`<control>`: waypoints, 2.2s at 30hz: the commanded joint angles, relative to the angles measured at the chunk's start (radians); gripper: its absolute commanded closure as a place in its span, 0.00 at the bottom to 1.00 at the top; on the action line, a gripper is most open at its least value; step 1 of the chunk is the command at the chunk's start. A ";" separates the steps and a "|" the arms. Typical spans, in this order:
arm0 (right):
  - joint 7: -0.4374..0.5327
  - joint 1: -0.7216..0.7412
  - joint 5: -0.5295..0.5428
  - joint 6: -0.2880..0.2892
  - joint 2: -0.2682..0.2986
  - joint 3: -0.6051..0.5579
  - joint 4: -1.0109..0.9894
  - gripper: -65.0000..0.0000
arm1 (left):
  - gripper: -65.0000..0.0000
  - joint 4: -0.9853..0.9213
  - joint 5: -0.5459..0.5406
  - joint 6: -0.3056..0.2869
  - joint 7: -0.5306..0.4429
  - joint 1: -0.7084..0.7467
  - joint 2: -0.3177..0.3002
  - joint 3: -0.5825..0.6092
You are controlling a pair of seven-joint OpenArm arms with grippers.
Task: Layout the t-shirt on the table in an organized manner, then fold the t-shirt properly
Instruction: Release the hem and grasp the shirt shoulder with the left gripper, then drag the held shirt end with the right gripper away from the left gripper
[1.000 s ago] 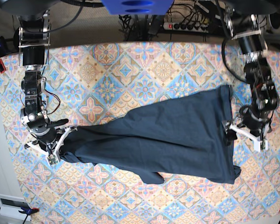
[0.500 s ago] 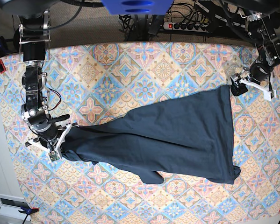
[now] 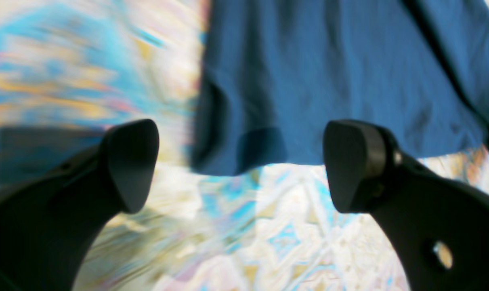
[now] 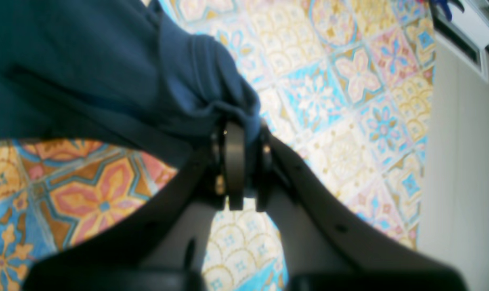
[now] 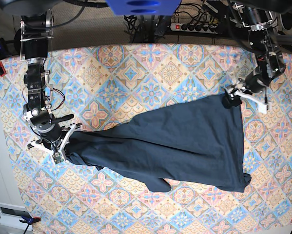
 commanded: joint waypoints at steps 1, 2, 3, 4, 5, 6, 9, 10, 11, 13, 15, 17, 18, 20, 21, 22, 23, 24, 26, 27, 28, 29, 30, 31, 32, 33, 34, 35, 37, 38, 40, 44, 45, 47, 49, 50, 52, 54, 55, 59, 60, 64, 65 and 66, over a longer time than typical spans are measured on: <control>0.023 0.022 0.000 -0.007 0.015 0.010 0.019 0.99 | 0.00 0.008 -0.012 -0.004 -0.019 -0.020 -0.016 -0.001; 0.023 0.022 0.000 -0.007 0.015 0.010 0.019 0.99 | 0.00 -0.001 -0.012 -0.004 -0.019 -0.024 -0.013 0.005; 0.023 0.022 0.000 -0.007 0.015 0.010 0.019 0.99 | 0.00 -0.009 -0.012 -0.004 -0.019 -0.029 -0.012 0.017; 0.023 0.022 0.000 -0.007 0.015 0.010 0.020 0.99 | 0.03 -0.017 -0.012 -0.004 -0.019 -0.037 -0.012 0.040; 0.023 0.022 0.000 -0.007 0.015 0.010 0.023 0.99 | 0.07 -0.023 -0.012 -0.004 -0.019 -0.041 -0.015 0.063; 0.023 0.021 0.000 -0.007 0.015 0.010 0.025 0.99 | 0.14 -0.029 -0.012 -0.004 -0.019 -0.041 -0.018 0.088; 0.023 0.021 0.000 -0.007 0.015 0.011 0.025 0.99 | 0.42 -0.029 -0.012 -0.007 -0.020 -0.041 -0.019 0.120; 0.023 0.021 0.000 -0.007 0.015 0.011 0.025 0.99 | 0.54 -0.029 -0.012 -0.007 -0.020 -0.041 -0.019 0.120; 0.023 0.021 0.000 -0.007 0.015 0.011 0.025 0.99 | 0.68 -0.029 -0.012 -0.007 -0.020 -0.041 -0.019 0.114; 0.023 0.021 0.000 -0.007 0.015 0.011 0.025 0.99 | 1.00 -0.027 -0.014 -0.007 -0.039 -0.043 -0.019 0.112; 0.023 0.021 0.000 -0.007 0.015 0.011 0.025 0.99 | 1.00 -0.024 -0.015 -0.006 -0.052 -0.043 -0.033 0.111; 0.025 0.025 0.000 -0.007 0.015 0.011 0.016 0.99 | 1.00 -0.006 -0.029 -0.007 -0.052 -0.043 -0.079 0.081; 0.026 0.027 0.000 -0.007 0.015 0.011 0.012 0.99 | 1.00 0.006 -0.043 -0.007 -0.054 -0.043 -0.085 0.062; 0.029 0.027 0.000 -0.007 0.015 0.011 0.005 0.98 | 1.00 0.043 -0.094 -0.007 -0.048 -0.034 -0.098 -0.017; 0.029 0.027 0.000 -0.007 0.015 0.011 -0.004 0.98 | 1.00 0.054 -0.118 -0.007 -0.046 -0.032 -0.110 -0.049; 0.029 0.027 0.000 -0.007 0.015 0.011 -0.017 0.98 | 1.00 0.058 -0.144 -0.007 -0.039 -0.026 -0.125 -0.077; 0.029 0.027 0.000 -0.007 0.015 0.011 -0.029 0.98 | 1.00 0.058 -0.164 -0.007 -0.020 -0.024 -0.136 -0.100; 0.029 0.028 0.000 -0.007 0.015 0.011 -0.041 0.98 | 1.00 0.058 -0.180 -0.007 0.001 -0.026 -0.150 -0.120; 0.029 0.028 0.000 -0.007 0.015 0.011 -0.075 0.98 | 1.00 0.057 -0.190 -0.007 0.020 -0.026 -0.163 -0.141; 0.029 0.028 0.000 -0.007 0.015 0.011 -0.092 0.98 | 1.00 0.057 -0.187 -0.007 0.020 -0.026 -0.163 -0.141; 0.029 0.028 0.000 -0.007 0.015 0.011 -0.106 0.98 | 1.00 0.057 -0.187 -0.007 0.021 -0.021 -0.168 -0.141; 0.026 0.028 0.000 -0.007 0.015 0.010 -0.116 0.98 | 1.00 0.057 -0.187 -0.007 0.023 -0.020 -0.170 -0.139; 0.026 0.028 0.000 -0.007 0.015 0.006 -0.121 0.97 | 1.00 0.055 -0.187 -0.007 0.023 -0.018 -0.167 -0.139; 0.025 0.030 0.000 -0.007 0.015 0.005 -0.121 0.95 | 1.00 0.055 -0.187 -0.007 0.023 -0.018 -0.165 -0.138; 0.025 0.036 0.000 -0.007 0.015 0.003 -0.121 0.92 | 1.00 0.055 -0.187 -0.007 0.023 -0.018 -0.162 -0.138; 0.023 0.041 0.000 -0.007 0.015 0.003 -0.119 0.88 | 1.00 0.055 -0.187 -0.007 0.023 -0.015 -0.162 -0.138; 0.023 0.042 0.000 -0.007 0.015 0.003 -0.119 0.84 | 1.00 0.055 -0.187 -0.007 0.020 -0.011 -0.160 -0.138; 0.023 0.042 0.000 -0.007 0.015 0.003 -0.118 0.79 | 1.00 0.055 -0.187 -0.007 0.018 -0.009 -0.156 -0.136; 0.023 0.042 0.000 -0.007 0.015 0.003 -0.112 0.70 | 1.00 0.055 -0.186 -0.007 0.020 -0.011 -0.140 -0.136; 0.023 0.042 0.000 -0.007 0.015 0.003 -0.109 0.66 | 1.00 0.055 -0.186 -0.007 0.021 -0.011 -0.139 -0.136; 0.022 0.042 0.000 -0.007 0.020 0.005 -0.098 0.59 | 1.00 0.057 -0.186 -0.007 0.023 -0.011 -0.139 -0.136; 0.002 0.031 0.000 -0.007 0.040 0.011 0.023 0.56 | 1.00 0.057 -0.186 -0.007 0.020 -0.012 -0.139 -0.136; -0.027 0.005 0.000 -0.006 0.061 0.011 0.055 0.56 | 1.00 0.057 -0.186 -0.007 0.018 -0.012 -0.139 -0.136; -0.075 -0.068 0.002 -0.006 0.078 0.011 0.126 0.56 | 1.00 0.057 -0.186 -0.007 0.018 -0.012 -0.139 -0.136; -0.101 -0.124 0.002 -0.004 0.080 0.010 0.167 0.56 | 1.00 0.057 -0.186 -0.007 0.018 -0.012 -0.136 -0.136; -0.106 -0.147 0.002 -0.004 0.080 0.006 0.175 0.56 | 1.00 0.057 -0.186 -0.007 0.018 -0.012 -0.136 -0.136; -0.109 -0.190 0.002 -0.004 0.080 0.003 0.174 0.56 | 1.00 0.057 -0.186 -0.007 0.018 -0.014 -0.134 -0.136; -0.109 -0.214 0.002 -0.004 0.080 0.003 0.169 0.56 | 1.00 0.057 -0.186 -0.007 0.018 -0.014 -0.134 -0.136; -0.109 -0.225 0.003 -0.002 0.080 0.003 0.169 0.56 | 1.00 0.057 -0.186 -0.007 0.018 -0.014 -0.134 -0.136; -0.109 -0.260 0.006 -0.002 0.080 -0.004 0.169 0.56 | 1.00 0.057 -0.186 -0.007 0.017 -0.014 -0.139 -0.136; -0.109 -0.259 0.006 -0.001 0.078 -0.020 0.164 0.56 | 1.00 0.057 -0.187 -0.007 0.017 -0.015 -0.139 -0.136; -0.109 -0.254 0.008 0.013 0.078 -0.081 0.124 0.56 | 1.00 0.058 -0.187 -0.007 0.023 -0.040 -0.139 -0.136; -0.109 -0.259 0.008 0.013 0.077 -0.090 0.120 0.56 | 1.00 0.058 -0.187 -0.007 0.023 -0.041 -0.139 -0.136; -0.109 -0.259 0.008 0.013 0.065 -0.099 0.118 0.56 | 1.00 0.058 -0.187 -0.007 0.021 -0.041 -0.139 -0.136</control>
